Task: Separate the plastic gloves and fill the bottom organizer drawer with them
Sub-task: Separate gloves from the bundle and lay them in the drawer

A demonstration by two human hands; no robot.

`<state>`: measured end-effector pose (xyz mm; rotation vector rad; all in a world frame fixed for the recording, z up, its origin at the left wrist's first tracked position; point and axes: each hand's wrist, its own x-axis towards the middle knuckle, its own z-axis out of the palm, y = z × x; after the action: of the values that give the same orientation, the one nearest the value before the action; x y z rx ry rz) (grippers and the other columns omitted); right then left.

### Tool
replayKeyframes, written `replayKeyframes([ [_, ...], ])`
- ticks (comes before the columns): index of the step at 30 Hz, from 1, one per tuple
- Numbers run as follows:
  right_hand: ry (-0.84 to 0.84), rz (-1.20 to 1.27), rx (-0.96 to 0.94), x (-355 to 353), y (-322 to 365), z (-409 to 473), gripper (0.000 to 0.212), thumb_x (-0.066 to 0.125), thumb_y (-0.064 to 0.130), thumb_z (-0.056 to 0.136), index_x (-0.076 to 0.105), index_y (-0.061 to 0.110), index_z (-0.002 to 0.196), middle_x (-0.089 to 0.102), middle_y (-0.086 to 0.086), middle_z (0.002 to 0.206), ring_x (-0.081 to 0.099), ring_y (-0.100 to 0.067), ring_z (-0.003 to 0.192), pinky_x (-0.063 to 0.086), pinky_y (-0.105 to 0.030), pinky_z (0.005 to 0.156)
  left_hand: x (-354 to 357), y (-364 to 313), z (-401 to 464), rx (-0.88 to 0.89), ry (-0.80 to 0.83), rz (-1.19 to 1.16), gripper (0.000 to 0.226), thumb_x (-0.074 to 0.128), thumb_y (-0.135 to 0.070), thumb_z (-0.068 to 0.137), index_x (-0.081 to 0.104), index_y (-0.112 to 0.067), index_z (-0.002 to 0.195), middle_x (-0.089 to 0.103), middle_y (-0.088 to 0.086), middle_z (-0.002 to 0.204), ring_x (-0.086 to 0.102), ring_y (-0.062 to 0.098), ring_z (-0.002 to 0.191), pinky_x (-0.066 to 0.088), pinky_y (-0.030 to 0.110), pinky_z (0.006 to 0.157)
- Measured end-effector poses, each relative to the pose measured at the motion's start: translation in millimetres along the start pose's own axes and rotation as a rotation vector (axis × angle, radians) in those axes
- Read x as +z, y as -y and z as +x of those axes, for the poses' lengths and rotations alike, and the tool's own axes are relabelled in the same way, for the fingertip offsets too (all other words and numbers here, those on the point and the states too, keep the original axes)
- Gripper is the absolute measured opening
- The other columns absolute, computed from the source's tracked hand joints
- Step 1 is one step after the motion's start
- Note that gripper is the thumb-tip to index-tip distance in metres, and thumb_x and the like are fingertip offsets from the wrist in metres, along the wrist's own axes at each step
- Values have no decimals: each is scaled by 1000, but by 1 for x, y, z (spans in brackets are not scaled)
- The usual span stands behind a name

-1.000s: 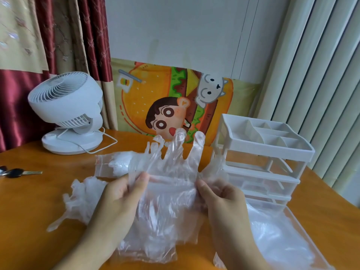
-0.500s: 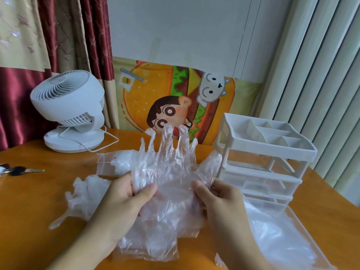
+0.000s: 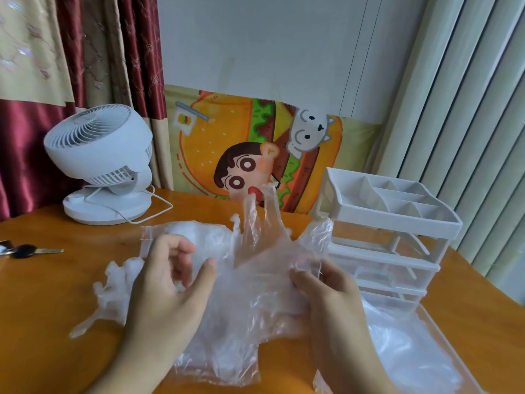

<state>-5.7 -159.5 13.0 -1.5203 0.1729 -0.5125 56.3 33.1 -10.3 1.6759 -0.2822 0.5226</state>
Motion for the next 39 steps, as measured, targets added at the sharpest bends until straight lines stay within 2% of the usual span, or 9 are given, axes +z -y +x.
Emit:
replayKeyframes([
  [6,230,-603,-430,25,-6,-18,20,55,18,89,60,37,87,54,11,59,53,-11,56,39,-26,53,6,-21,-9,-350,757,-461,55,66,-58,88,76,-8,109,73,21,105,71,27,94,54,37,84],
  [11,239,-1221,-689,39,-7,-31,50,43,37,66,64,34,112,54,15,59,54,-12,43,3,-15,46,9,-25,-12,-548,504,-545,38,76,-35,84,65,-7,62,59,18,66,64,26,59,50,31,56],
  [15,232,-1309,-772,43,-12,-32,67,53,41,67,69,31,131,59,13,61,55,-10,43,23,-22,47,13,-20,-2,-641,397,-447,37,67,-25,93,66,6,74,59,22,68,64,24,54,50,29,53],
  [19,341,-1109,-714,34,-2,-36,61,54,69,86,51,50,144,64,16,79,61,-5,64,47,-25,55,12,-14,4,-651,215,-412,18,69,-22,93,80,-10,85,76,18,78,74,24,59,53,29,55],
  [23,20,-515,-572,26,-7,-26,27,68,45,92,61,34,116,61,9,88,61,-14,70,45,-24,59,-1,-19,0,-492,60,-558,23,61,-24,101,77,-8,105,78,19,92,76,35,75,61,39,60],
  [26,-122,-280,-122,25,-11,-14,47,79,63,83,60,31,111,67,8,104,67,-6,89,49,-21,73,-1,-4,22,-456,27,-524,28,55,-26,105,78,-11,107,80,5,83,78,19,74,60,29,60],
  [31,299,417,421,26,-6,-11,42,76,41,93,76,13,124,77,-9,126,73,-27,118,49,-49,110,-10,9,20,-395,125,-649,38,32,-12,112,59,-15,85,70,-2,61,72,6,90,43,0,56],
  [36,76,395,237,26,-24,-5,54,85,17,84,51,-21,100,65,-38,94,63,-41,86,51,-51,81,2,-12,0,-401,114,-628,32,65,-39,96,78,-19,117,77,10,115,71,33,115,48,56,107],
  [39,-34,211,119,21,-26,-4,50,85,24,87,48,-10,82,55,-19,73,50,-31,71,43,-44,68,-1,-6,3,-485,256,-643,55,81,-54,80,75,-20,123,73,14,125,65,36,125,40,57,114],
])
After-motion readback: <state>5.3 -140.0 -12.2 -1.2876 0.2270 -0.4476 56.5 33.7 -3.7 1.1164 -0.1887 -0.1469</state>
